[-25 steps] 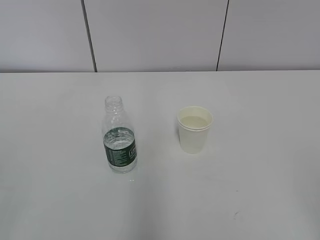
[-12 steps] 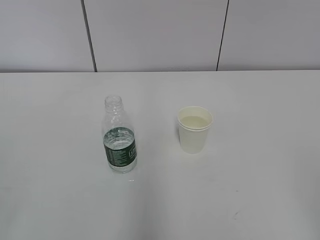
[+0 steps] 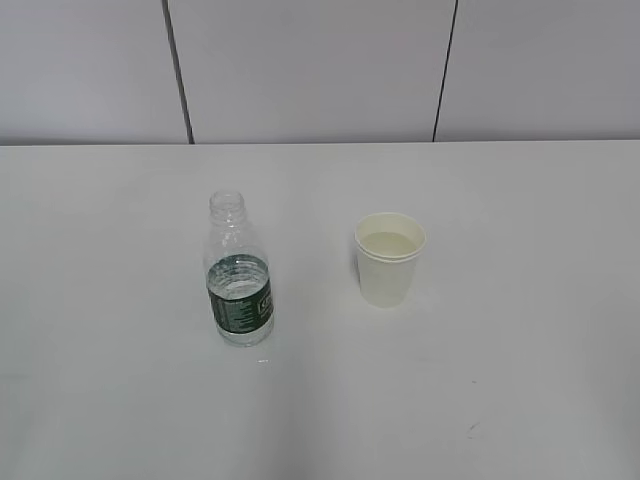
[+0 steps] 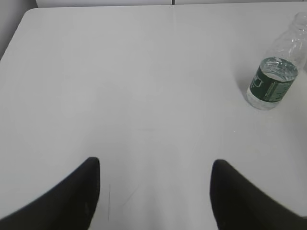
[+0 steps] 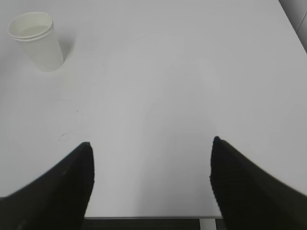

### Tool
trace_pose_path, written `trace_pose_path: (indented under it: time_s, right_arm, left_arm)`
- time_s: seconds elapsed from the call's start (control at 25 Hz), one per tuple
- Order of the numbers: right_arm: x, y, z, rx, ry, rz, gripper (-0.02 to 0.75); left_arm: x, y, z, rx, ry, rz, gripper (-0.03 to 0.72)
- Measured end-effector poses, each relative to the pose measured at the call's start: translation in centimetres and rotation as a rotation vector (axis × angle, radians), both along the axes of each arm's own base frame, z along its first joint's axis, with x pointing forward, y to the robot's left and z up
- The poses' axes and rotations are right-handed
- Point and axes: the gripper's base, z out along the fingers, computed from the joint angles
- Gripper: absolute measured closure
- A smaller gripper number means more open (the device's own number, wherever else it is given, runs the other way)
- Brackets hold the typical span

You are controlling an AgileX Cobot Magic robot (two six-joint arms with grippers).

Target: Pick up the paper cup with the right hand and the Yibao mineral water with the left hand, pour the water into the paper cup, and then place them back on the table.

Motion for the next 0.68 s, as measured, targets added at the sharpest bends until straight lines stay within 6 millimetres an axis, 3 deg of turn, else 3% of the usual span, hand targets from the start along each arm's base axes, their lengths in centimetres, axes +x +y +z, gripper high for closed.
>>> trace_pose_path:
  time_s: [0.68]
  right_arm:
    - [0.02,0.00,0.03,0.001,-0.004,-0.001,0.153]
  left_arm:
    - [0.00,0.00,0.00,-0.002,0.000,0.001,0.240]
